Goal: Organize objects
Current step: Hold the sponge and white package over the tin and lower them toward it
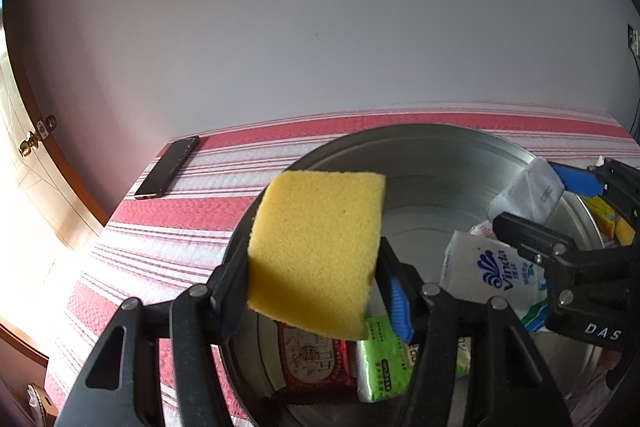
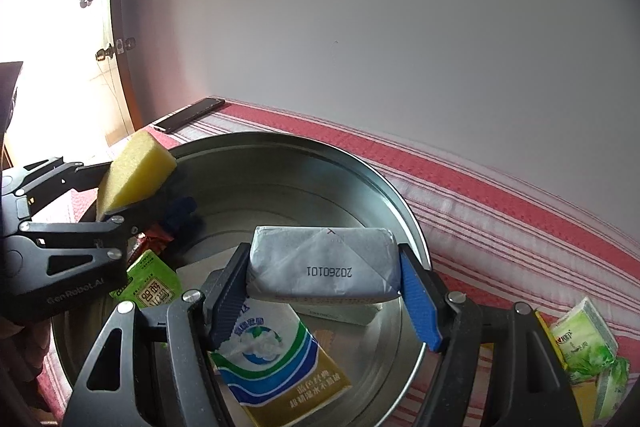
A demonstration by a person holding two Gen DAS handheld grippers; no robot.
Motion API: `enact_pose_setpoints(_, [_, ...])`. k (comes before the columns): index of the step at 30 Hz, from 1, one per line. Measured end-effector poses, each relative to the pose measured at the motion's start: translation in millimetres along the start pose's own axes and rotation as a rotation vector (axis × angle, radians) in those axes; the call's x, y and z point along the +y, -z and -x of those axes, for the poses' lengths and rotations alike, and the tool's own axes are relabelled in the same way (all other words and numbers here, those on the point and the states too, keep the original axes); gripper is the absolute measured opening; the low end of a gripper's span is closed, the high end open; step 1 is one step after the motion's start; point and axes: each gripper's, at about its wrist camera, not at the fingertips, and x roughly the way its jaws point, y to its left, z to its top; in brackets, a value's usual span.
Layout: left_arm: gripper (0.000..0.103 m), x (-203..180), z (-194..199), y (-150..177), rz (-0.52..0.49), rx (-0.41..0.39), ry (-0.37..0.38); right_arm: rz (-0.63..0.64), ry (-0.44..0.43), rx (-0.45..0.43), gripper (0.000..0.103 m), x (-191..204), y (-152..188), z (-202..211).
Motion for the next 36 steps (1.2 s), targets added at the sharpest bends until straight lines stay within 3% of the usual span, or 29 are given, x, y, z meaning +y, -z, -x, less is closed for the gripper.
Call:
enact_pose_setpoints(1, [0.06,0,1,0,-0.002,-0.005,-0.002,0.0,-0.007,0.003,0.072,1,0,0])
enact_pose_setpoints(4, [0.079,0,5,0,-0.008,-0.025,-0.028,0.009,-0.006,-0.008,0.073,4,1,4])
enact_pose_setpoints(7, [0.09,-1,12,1,-0.003,-0.046,-0.032,0.002,-0.017,-0.035,0.073,4,1,12])
enact_pose_setpoints(10, [0.093,-1,16,3,0.01,-0.053,-0.026,-0.013,-0.012,-0.068,0.078,1,3,23])
enact_pose_setpoints(18, [0.1,-19,46,19,0.061,-0.137,0.008,-0.048,0.042,-0.131,0.078,-12,31,64])
enact_pose_setpoints(25, [0.1,-68,69,28,0.044,-0.179,0.077,-0.126,0.16,-0.145,0.078,-70,64,108])
enact_pose_setpoints(29, [0.101,-106,79,25,0.012,-0.2,0.122,-0.206,0.343,-0.128,0.078,-123,84,128])
enact_pose_setpoints(32, [0.103,-138,85,22,-0.022,-0.209,0.149,-0.302,0.479,-0.051,0.078,-169,101,133])
enact_pose_setpoints(36, [0.103,-179,89,20,-0.08,-0.215,0.176,-0.365,0.52,0.049,0.078,-208,117,124])
